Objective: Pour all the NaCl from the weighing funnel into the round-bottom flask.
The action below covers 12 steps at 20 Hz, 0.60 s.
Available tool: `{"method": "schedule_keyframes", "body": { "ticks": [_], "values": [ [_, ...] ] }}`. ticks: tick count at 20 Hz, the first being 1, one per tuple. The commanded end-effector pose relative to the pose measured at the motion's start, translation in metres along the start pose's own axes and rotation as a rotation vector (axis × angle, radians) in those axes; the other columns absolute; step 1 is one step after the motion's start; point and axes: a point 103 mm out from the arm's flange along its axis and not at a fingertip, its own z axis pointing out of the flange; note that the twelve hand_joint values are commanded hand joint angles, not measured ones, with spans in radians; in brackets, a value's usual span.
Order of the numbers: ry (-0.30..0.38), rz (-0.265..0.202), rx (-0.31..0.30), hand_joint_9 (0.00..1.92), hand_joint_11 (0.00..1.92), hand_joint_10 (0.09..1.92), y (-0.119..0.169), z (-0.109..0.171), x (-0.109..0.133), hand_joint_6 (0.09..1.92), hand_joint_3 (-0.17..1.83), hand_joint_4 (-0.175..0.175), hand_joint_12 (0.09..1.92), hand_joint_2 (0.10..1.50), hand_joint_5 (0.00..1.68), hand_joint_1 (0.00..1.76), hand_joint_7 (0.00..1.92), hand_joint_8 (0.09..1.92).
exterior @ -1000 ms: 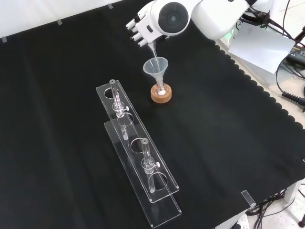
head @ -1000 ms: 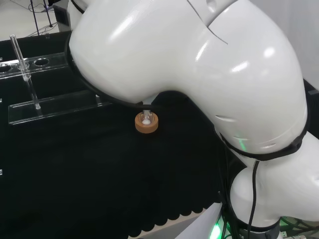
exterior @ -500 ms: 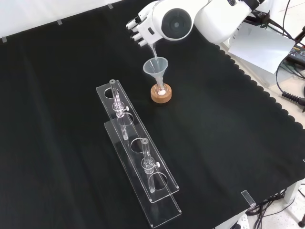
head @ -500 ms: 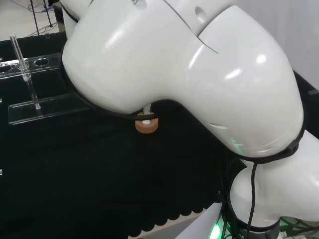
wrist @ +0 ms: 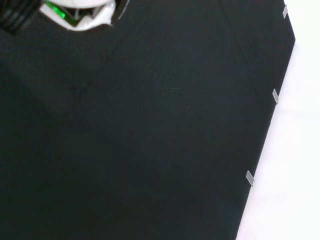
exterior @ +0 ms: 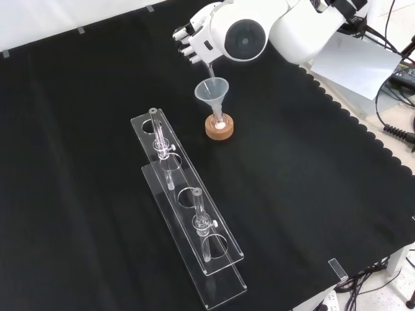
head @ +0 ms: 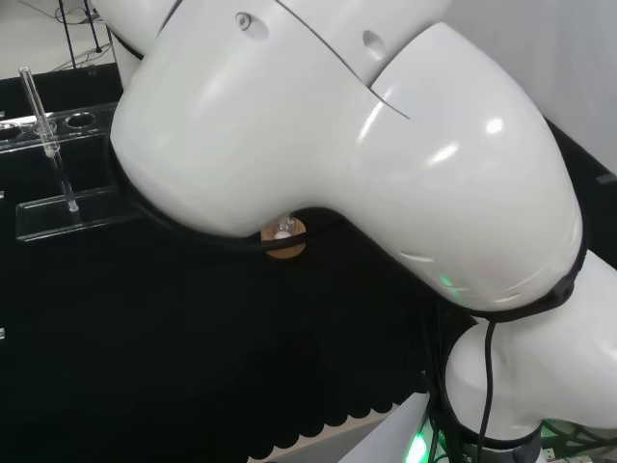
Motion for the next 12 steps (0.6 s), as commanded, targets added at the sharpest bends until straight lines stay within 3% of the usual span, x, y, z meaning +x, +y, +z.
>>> {"method": "schedule_keyframes", "body": {
  "ticks": [1, 12],
  "values": [
    [-0.017, 0.002, 0.002, 1.04, 0.77, 0.38, -0.0004, -0.0052, 0.0017, 0.95, 0.77, 0.175, 1.08, 0.65, 1.14, 1.09, 0.73, 0.67],
    [-0.087, 0.007, 0.027, 1.03, 0.76, 0.38, -0.0002, -0.0122, 0.0043, 0.95, 0.77, 0.175, 1.09, 0.66, 1.14, 1.09, 0.73, 0.67]
  ]
}}
